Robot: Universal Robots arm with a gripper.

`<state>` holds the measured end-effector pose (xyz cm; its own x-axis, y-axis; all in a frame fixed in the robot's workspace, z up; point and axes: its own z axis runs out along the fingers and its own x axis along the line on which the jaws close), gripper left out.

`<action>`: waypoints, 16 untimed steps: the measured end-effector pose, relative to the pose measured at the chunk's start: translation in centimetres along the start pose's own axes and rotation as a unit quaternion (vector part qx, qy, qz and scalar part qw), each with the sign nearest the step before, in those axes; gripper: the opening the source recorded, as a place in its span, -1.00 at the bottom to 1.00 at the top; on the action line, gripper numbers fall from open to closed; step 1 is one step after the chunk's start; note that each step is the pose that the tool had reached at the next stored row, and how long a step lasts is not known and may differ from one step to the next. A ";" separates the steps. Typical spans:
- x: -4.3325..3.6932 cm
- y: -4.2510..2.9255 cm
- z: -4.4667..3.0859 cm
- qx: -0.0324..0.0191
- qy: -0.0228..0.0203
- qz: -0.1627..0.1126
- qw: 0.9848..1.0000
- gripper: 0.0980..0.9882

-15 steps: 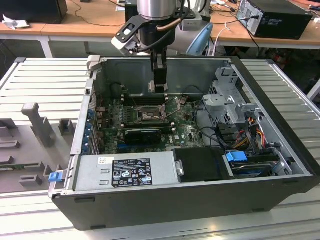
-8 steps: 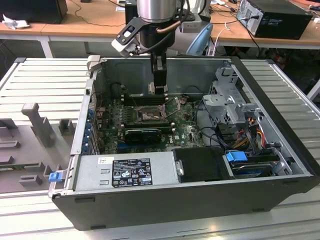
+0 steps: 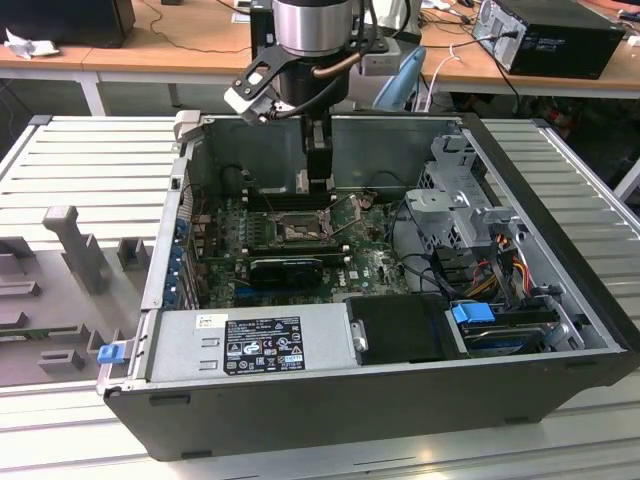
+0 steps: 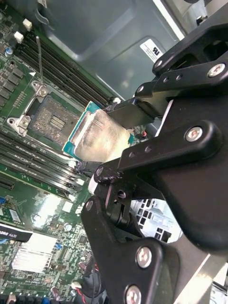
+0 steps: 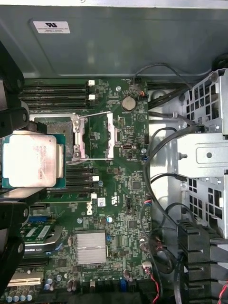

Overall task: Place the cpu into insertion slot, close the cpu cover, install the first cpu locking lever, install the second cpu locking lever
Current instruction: 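Place the cpu into insertion slot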

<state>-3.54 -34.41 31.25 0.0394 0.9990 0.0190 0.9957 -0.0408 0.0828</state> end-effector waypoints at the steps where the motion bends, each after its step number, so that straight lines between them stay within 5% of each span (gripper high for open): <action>1: -0.01 -0.02 0.26 0.000 0.000 0.000 1.000 -0.03; 9: 0.05 -0.18 1.92 0.000 0.000 -0.002 1.000 -0.03; 12: 0.05 -0.25 2.71 0.001 0.003 -0.041 0.999 -0.03; 16: 0.04 -0.28 3.16 0.000 0.004 -0.046 0.999 -0.03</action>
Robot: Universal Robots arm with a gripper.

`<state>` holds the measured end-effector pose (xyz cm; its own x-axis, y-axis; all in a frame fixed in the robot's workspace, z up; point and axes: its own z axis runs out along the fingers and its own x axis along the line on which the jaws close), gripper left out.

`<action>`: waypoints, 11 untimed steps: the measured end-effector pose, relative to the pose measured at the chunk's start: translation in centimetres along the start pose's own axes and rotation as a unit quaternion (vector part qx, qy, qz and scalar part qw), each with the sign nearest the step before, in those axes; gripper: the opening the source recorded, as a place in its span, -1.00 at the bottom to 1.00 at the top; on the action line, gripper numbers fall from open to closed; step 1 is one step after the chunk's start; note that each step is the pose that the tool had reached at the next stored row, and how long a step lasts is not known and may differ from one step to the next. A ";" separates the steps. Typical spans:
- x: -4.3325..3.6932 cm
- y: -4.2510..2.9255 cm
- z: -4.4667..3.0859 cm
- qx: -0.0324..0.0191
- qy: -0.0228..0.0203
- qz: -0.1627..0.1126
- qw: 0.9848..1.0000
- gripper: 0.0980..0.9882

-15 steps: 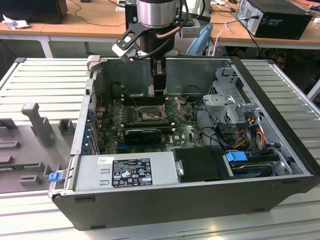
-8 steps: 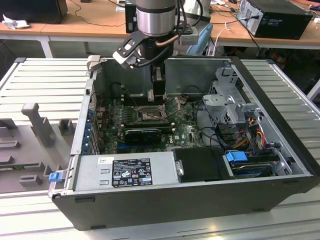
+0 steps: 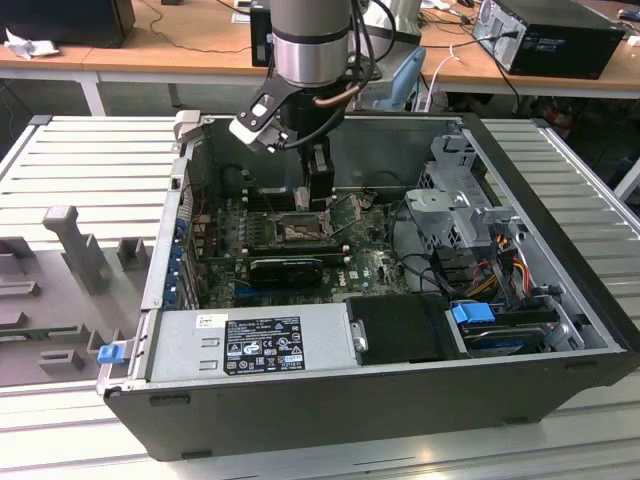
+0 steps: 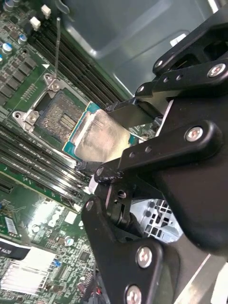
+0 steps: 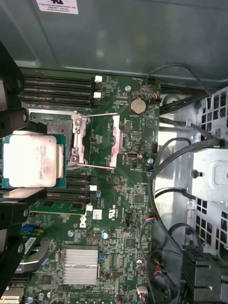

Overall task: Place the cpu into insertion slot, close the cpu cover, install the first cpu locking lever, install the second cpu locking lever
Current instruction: 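Place the cpu into insertion slot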

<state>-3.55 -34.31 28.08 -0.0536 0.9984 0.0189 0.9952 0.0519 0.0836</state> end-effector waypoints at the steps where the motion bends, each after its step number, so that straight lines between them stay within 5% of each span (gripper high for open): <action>1: 0.00 -0.05 0.19 0.000 0.000 0.000 1.000 -0.03; 11: 0.03 -0.38 0.96 0.000 0.000 0.000 1.000 -0.03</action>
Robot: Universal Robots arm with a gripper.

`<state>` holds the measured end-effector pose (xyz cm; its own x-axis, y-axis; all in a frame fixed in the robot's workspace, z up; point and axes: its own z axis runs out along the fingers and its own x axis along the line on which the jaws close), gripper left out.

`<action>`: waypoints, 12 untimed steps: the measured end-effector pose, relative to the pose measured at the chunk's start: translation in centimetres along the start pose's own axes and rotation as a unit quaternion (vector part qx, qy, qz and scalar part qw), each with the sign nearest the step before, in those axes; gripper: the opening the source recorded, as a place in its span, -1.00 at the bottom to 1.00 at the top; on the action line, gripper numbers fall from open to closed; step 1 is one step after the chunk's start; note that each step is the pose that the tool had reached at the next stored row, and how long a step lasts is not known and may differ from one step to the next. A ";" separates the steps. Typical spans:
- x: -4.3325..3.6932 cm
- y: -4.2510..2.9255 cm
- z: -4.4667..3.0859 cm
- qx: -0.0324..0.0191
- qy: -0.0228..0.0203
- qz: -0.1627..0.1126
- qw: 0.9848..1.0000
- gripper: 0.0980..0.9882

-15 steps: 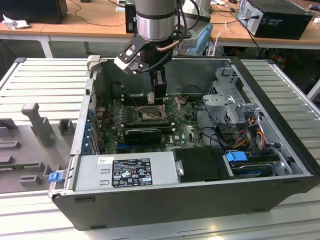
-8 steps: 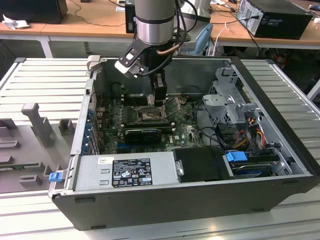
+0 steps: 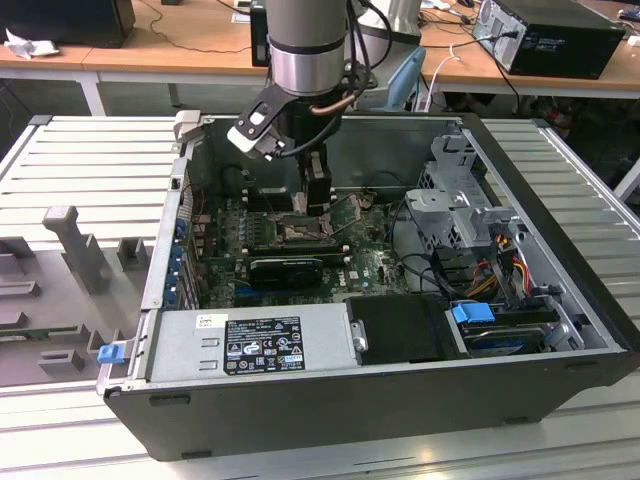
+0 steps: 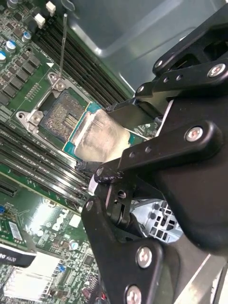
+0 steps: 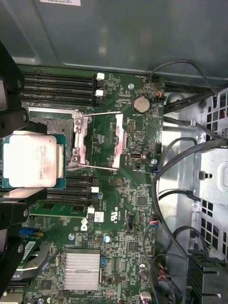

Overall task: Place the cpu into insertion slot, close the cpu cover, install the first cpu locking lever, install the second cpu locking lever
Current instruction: 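Place the cpu into insertion slot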

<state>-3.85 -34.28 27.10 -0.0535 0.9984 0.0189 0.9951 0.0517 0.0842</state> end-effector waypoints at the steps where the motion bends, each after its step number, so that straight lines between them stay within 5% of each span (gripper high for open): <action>1: 0.06 -0.02 0.21 0.000 0.000 0.000 1.000 -0.03; 7: 0.77 -0.29 1.96 0.000 -0.001 0.015 1.000 -0.03; 12: 1.12 -0.29 2.13 0.000 -0.001 0.015 1.000 -0.03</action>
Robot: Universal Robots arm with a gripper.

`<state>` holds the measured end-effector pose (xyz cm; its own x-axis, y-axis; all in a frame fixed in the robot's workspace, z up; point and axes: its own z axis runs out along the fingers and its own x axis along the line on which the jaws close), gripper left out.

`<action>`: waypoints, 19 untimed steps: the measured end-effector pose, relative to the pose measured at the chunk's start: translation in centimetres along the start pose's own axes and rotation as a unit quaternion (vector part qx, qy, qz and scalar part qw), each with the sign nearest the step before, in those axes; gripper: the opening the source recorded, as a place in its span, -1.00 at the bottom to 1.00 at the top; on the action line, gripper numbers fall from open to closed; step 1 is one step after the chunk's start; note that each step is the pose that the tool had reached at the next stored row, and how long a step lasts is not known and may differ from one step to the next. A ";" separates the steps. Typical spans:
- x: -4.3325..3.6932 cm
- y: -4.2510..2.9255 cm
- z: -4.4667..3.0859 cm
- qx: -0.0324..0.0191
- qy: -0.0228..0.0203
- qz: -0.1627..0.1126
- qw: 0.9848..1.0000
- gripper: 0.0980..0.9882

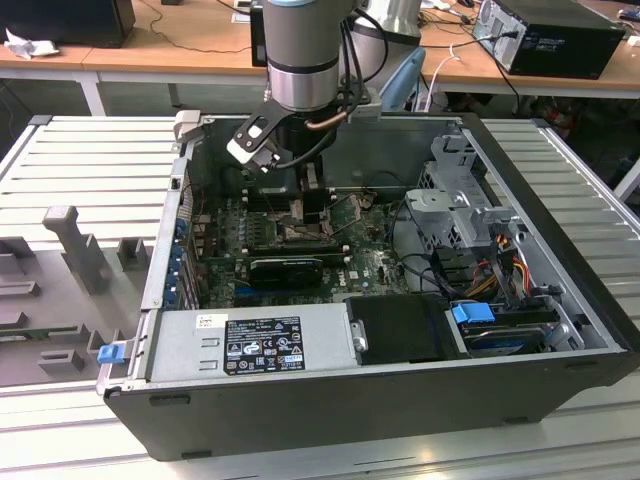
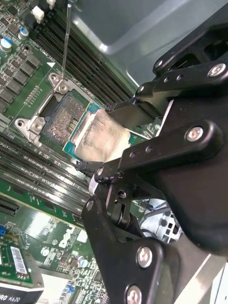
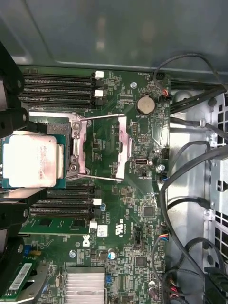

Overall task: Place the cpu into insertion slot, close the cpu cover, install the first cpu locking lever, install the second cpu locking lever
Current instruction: 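Place the cpu into insertion slot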

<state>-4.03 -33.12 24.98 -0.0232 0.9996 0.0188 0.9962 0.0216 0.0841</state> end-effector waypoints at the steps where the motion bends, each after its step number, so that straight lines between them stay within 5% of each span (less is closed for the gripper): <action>1: 0.27 0.00 0.10 0.000 0.000 0.000 1.000 -0.03; 15: 0.89 -1.03 3.41 0.000 0.000 0.003 1.000 -0.03; 19: 0.96 -1.07 3.79 0.000 -0.001 0.013 1.000 -0.03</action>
<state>-4.80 -32.11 21.13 0.0037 0.9998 0.0186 0.9966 -0.0052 0.0827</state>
